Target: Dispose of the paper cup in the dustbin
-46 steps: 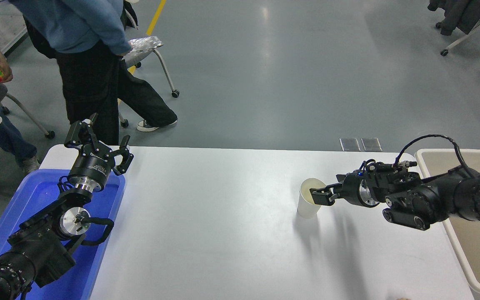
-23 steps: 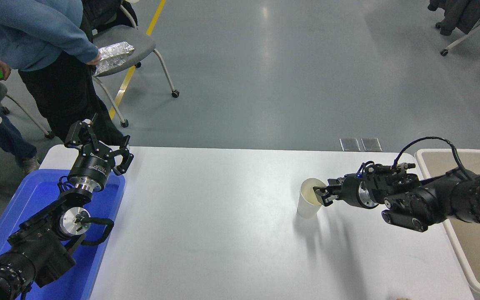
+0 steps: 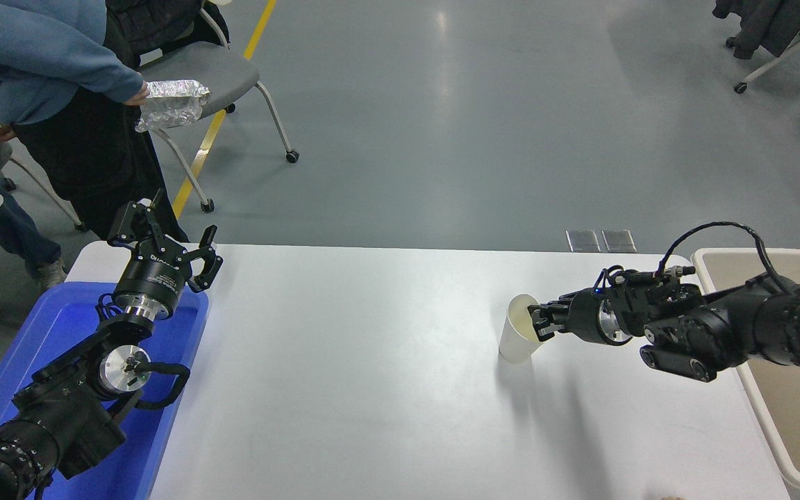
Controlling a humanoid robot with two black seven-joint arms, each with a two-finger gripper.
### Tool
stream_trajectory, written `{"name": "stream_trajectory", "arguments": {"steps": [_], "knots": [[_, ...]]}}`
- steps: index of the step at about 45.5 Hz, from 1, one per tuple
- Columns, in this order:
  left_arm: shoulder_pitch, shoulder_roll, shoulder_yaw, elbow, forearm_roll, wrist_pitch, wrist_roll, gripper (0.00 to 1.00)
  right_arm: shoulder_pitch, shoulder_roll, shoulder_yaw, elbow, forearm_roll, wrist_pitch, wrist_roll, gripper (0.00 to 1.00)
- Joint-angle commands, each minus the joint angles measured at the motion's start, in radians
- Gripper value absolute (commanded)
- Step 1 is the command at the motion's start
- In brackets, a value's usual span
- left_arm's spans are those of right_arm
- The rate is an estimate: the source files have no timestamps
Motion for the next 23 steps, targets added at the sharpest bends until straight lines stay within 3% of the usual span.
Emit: {"name": "stream_trajectory", "arguments": {"steps": [1, 23], "knots": [[0.0, 0.0, 0.0, 0.0, 0.0, 0.0, 0.0, 1.0, 0.128, -0.071, -0.041, 0.102, 0.009, 0.005, 0.007, 0.0], [0.0, 0.0, 0.0, 0.0, 0.0, 0.0, 0.0, 1.0, 0.631, -0.234, -0.265, 0.501, 0.01, 0.017, 0.044, 0.0]]}}
